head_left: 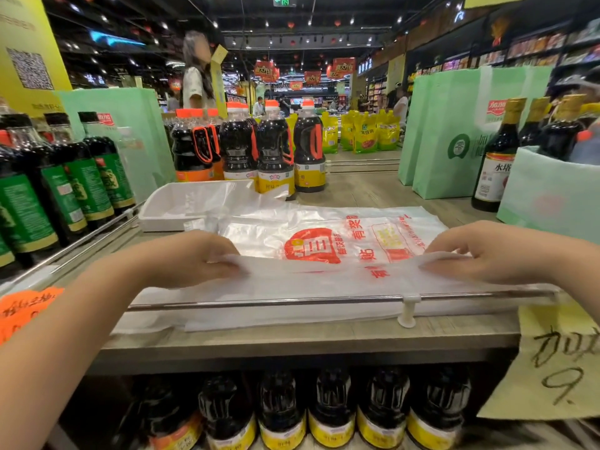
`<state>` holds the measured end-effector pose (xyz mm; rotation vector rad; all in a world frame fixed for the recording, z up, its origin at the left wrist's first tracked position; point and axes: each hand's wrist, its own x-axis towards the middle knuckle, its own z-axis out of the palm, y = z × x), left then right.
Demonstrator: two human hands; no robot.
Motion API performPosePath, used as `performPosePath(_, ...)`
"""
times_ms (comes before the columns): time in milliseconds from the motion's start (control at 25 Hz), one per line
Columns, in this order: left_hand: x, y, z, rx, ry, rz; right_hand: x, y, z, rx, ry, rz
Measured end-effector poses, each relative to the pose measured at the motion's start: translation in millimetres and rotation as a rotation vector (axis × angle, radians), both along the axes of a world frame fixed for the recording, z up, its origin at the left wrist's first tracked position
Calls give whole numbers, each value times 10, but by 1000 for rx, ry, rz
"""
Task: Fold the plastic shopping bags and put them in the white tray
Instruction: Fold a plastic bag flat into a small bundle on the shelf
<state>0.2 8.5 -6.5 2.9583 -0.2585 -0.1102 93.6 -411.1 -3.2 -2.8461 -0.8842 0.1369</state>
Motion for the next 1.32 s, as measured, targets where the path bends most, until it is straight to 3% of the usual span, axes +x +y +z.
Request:
performPosePath(240,-103,85,48,-443,8,130,36,-169,79,171,43,-139)
performPosePath(360,-27,91,15,-501,-57,249,118,-153,94,373,71,-247)
performPosePath(480,77,153,33,-555,-9,367,281,-167,18,494,119,-367)
performPosePath(800,268,169,-70,21,-63,357,530,-161,-230,254,4,-397)
performPosePath(960,211,-124,-98,245,-254,109,510,-122,-230,147,-11,-334)
performPosePath(1080,230,-469,-139,115,-116,-189,459,-31,-208,-80,-148,-294)
performPosePath(1160,300,-572,-232,116,-16,-250,390,120,-198,-185,-245,-188)
performPosePath(1320,407,-586,-332,129,55,-219,171,615,-202,-57,-85,121)
